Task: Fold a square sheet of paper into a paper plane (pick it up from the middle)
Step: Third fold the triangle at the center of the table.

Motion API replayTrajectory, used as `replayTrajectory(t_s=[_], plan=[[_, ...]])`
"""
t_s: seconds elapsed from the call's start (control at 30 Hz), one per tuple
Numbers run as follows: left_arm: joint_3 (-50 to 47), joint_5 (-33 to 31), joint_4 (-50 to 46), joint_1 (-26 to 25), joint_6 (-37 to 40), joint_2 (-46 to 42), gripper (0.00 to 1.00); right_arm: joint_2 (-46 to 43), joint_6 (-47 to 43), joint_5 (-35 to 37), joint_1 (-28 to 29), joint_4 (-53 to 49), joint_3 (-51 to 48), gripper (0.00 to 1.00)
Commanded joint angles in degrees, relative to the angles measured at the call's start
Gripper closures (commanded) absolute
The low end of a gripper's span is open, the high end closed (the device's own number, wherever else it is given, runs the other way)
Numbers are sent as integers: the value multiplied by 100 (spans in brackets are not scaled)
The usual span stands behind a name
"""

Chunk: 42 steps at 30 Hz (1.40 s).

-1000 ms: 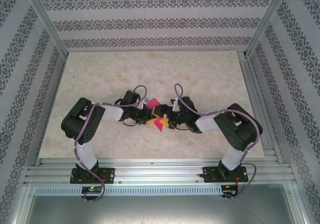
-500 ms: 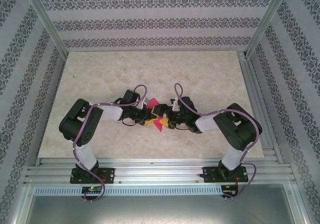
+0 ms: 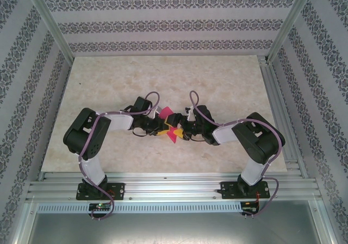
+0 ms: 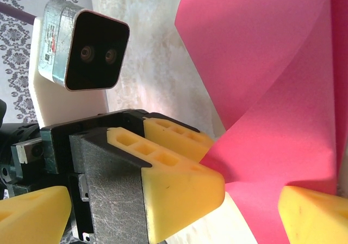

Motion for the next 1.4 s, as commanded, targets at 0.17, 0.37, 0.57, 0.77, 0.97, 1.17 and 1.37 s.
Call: replayTrajectory(t_s=[0.17,0.37,0.57,0.77,0.97,1.17,1.37], plan=[[404,-298,-203,5,339,188,85,481,-263,435,189,-185,86,2],[485,-466,-492,10,614,318,93,429,-240,353,189,-141,148,2],[710,-646,-766,4,943,391,97,211,-371,370,194,-415,236,2],[858,-535,-821,14,1138,510,99,-12,-439,404,198,-661,311,2],[1058,-652,-1115,15,1341,589,100,-378,-622,475,198,-1059,334,2],[1221,-717,-1294,10,1472,722,100,-917,-1147,736,213,-2076,386,8],[1323,-735,-1414,24,1590,813,100,-1017,-1171,639,333,-2241,439,16]])
